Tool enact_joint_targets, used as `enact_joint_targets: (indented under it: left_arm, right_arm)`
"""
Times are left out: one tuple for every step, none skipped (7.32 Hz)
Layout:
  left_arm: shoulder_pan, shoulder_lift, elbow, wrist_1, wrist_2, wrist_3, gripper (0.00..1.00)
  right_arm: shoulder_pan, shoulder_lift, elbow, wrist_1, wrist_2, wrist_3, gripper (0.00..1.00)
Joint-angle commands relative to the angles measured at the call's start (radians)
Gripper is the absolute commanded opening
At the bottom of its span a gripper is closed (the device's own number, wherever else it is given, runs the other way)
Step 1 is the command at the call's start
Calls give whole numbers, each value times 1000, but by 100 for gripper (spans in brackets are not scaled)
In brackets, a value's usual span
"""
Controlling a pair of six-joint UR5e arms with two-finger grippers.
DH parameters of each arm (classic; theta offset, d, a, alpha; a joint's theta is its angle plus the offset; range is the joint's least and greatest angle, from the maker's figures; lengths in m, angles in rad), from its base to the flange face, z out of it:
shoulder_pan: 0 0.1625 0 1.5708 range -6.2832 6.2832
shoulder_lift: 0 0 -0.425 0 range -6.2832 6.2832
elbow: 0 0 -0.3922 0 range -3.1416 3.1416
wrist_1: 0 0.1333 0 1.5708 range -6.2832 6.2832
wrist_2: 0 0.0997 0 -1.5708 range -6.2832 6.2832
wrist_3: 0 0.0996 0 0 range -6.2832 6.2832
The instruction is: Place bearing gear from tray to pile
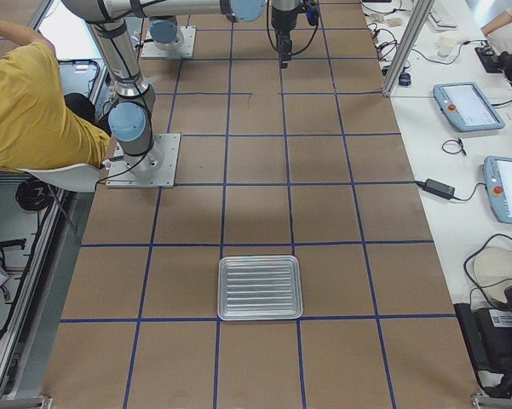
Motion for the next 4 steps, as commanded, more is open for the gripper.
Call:
enact_joint_targets:
  left_arm:
    - [-82, 52, -12, -22, -7, -92, 100]
    - [-91, 64, -41, -20, -7, -128, 100]
    - [-105, 79, -80, -17, -16, -157, 100]
    - [-111, 116, -101, -18, -58, -142, 100]
  right_arm:
    - [1, 0, 0, 1, 0, 0, 100]
    - [1, 0, 0, -1, 0, 0, 100]
    - [1, 0, 0, 1, 0, 2, 100]
    - [1, 0, 0, 1, -2, 0, 100]
